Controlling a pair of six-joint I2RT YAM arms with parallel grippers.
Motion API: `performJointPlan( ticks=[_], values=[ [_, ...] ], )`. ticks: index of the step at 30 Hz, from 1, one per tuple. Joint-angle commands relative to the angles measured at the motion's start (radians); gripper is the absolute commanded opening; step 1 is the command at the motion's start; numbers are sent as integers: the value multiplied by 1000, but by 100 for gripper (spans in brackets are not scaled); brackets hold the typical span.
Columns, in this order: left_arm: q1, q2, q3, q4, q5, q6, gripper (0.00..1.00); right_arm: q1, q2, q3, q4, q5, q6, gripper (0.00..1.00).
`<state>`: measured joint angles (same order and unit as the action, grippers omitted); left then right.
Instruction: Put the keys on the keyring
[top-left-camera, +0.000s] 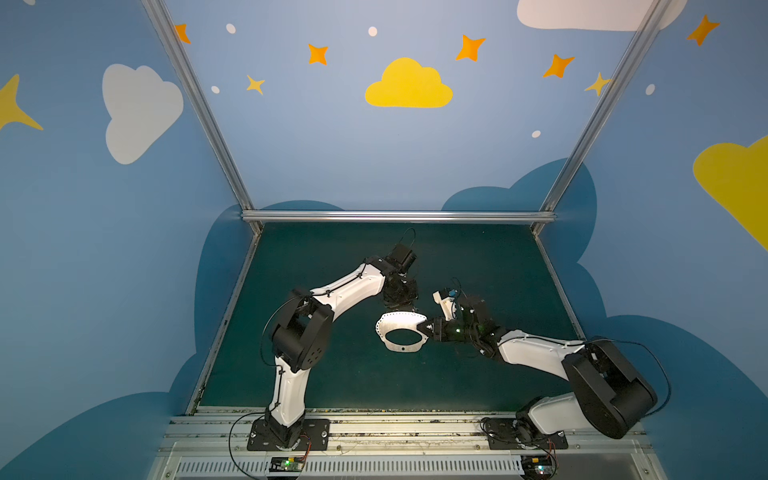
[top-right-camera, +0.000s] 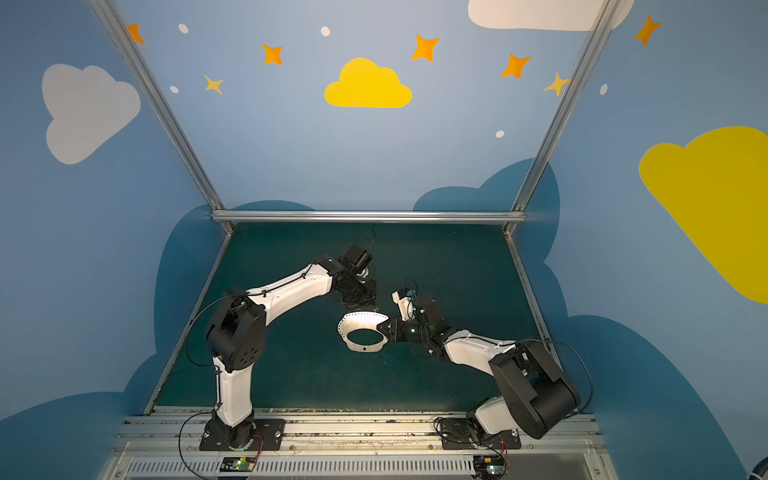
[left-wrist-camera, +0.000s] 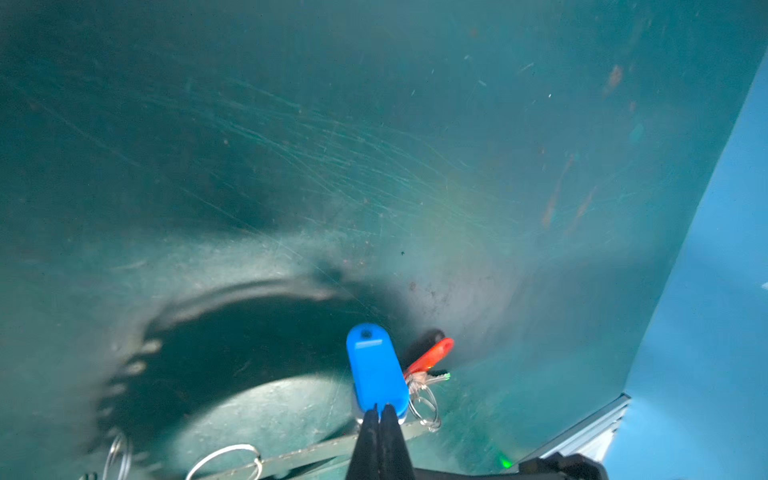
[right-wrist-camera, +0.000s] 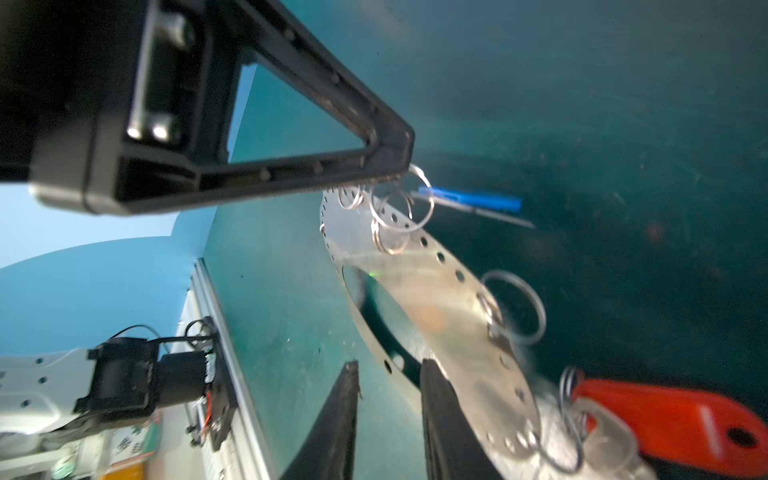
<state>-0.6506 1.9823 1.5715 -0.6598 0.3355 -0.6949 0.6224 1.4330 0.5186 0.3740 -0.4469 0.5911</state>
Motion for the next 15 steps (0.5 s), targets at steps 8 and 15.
performJointPlan(
  ticks=[8, 15],
  values=[
    [2, -52, -35, 31, 22, -41, 4, 53, 12, 76, -2, 236, 1, 33],
    [2, -67, -37, 38, 27, -45, 4, 83, 49, 144, -86, 293, -32, 33]
  ],
)
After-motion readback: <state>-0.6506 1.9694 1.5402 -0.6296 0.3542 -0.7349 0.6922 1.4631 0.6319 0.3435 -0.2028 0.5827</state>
